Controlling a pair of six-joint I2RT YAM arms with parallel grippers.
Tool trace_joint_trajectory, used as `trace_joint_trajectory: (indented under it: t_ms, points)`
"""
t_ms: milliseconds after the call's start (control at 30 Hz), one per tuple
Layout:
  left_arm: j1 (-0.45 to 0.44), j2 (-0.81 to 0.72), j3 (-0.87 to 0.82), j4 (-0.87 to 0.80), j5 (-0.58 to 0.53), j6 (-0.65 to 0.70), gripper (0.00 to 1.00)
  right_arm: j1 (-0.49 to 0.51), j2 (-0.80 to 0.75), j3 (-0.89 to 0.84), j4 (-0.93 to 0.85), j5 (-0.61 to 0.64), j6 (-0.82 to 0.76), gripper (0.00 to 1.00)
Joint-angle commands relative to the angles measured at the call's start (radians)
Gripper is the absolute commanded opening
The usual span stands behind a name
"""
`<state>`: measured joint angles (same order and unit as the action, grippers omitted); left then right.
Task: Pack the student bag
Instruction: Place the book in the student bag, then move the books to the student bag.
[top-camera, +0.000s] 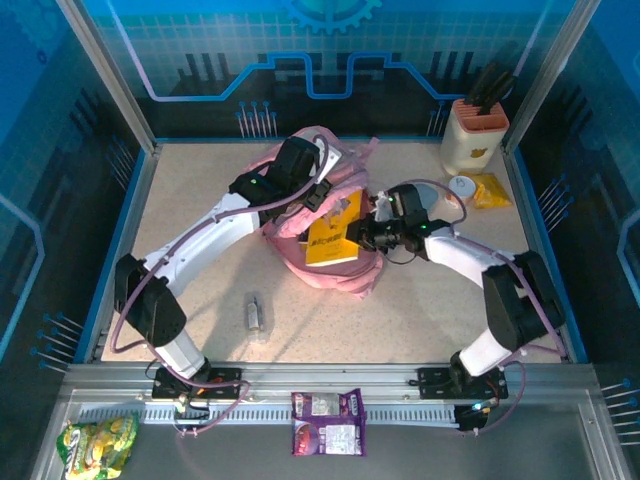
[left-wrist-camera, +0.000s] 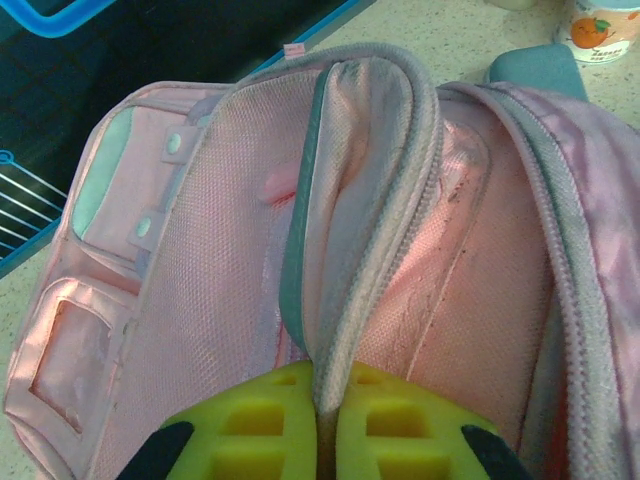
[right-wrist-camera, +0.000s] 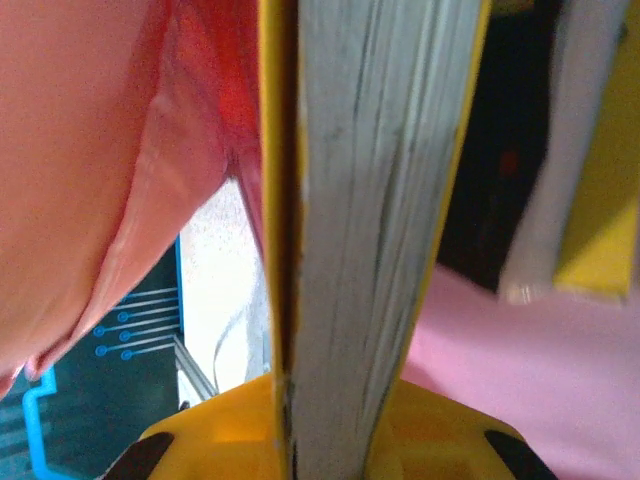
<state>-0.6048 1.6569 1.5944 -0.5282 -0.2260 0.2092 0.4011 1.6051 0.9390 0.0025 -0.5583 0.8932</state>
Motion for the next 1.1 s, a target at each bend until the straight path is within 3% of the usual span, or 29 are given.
trace_joint_trajectory:
  t_ms: [0, 100, 233, 433, 500, 700, 933, 1067]
  points:
    - [0.011, -0.081, 0.019, 0.101, 0.051, -0.019, 0.0, 0.017, 0.077, 0.09, 0.196, 0.032, 0.034, 0.05]
    - [0.013, -0.081, 0.014, 0.103, 0.068, -0.024, 0.0, 0.026, 0.16, 0.165, 0.156, 0.081, -0.01, 0.12]
    - [0.02, -0.091, -0.007, 0.112, 0.066, -0.034, 0.0, 0.026, 0.224, 0.238, 0.05, 0.127, -0.1, 0.38]
    - [0.025, -0.121, -0.056, 0.131, 0.09, -0.048, 0.0, 0.034, 0.09, 0.17, -0.118, 0.243, -0.225, 0.65]
    - [0.028, -0.128, -0.063, 0.139, 0.102, -0.056, 0.0, 0.045, 0.043, 0.137, -0.17, 0.276, -0.25, 0.67]
    - [0.031, -0.144, -0.084, 0.152, 0.106, -0.074, 0.0, 0.125, -0.052, 0.034, -0.226, 0.326, -0.247, 0.62]
    - [0.033, -0.14, -0.07, 0.148, 0.122, -0.085, 0.0, 0.17, 0.034, 0.008, -0.125, 0.314, -0.205, 0.29]
    - [0.033, -0.137, -0.062, 0.139, 0.14, -0.093, 0.0, 0.167, 0.108, 0.049, -0.044, 0.365, -0.218, 0.21]
